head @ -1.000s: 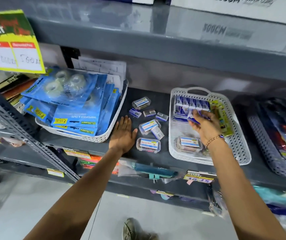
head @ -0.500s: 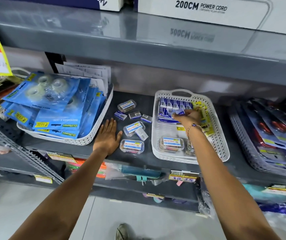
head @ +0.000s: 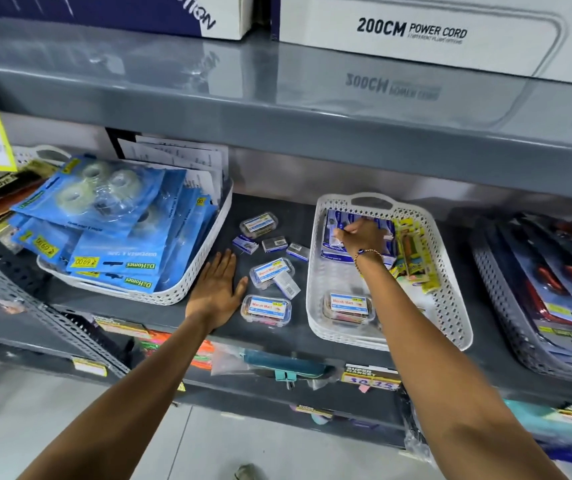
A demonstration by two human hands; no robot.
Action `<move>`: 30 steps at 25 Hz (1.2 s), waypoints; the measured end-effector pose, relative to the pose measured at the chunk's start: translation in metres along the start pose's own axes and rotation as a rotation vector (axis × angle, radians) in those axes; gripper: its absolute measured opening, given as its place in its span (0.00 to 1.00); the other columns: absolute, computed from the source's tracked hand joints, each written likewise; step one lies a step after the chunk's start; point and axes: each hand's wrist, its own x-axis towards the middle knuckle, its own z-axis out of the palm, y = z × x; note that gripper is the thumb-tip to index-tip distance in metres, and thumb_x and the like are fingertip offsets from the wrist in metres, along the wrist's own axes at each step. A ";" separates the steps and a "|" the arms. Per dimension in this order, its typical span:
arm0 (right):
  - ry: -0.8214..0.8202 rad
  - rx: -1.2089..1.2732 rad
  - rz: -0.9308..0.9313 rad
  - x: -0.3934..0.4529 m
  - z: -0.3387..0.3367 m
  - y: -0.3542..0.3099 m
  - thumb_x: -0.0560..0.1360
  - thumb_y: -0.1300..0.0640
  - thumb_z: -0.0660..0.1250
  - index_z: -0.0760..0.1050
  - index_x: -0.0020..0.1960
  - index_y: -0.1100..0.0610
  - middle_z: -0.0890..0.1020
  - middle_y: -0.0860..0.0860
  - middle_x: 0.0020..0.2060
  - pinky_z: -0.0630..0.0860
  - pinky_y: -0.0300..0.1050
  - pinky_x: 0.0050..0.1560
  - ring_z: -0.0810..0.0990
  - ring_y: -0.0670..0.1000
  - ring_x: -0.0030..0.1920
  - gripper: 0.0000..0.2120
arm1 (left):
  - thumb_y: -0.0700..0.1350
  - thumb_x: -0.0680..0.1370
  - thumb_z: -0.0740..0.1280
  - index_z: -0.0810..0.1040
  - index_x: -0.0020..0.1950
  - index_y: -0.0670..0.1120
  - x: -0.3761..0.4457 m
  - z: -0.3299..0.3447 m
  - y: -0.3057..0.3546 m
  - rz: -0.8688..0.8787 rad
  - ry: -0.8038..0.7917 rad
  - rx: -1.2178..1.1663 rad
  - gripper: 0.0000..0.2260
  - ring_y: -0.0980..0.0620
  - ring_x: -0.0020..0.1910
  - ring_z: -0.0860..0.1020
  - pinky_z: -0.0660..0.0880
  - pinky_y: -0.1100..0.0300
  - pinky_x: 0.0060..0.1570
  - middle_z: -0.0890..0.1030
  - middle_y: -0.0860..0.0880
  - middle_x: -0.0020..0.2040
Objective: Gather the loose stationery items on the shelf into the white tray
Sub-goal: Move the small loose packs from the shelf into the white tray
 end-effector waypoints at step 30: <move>-0.364 -0.760 -0.269 -0.091 0.083 -0.049 0.76 0.66 0.62 0.60 0.68 0.70 0.73 0.65 0.65 0.72 0.51 0.63 0.74 0.62 0.65 0.23 | 0.56 0.81 0.44 0.44 0.78 0.42 -0.001 0.003 -0.004 0.008 -0.038 0.074 0.29 0.49 0.78 0.44 0.42 0.55 0.76 0.46 0.46 0.79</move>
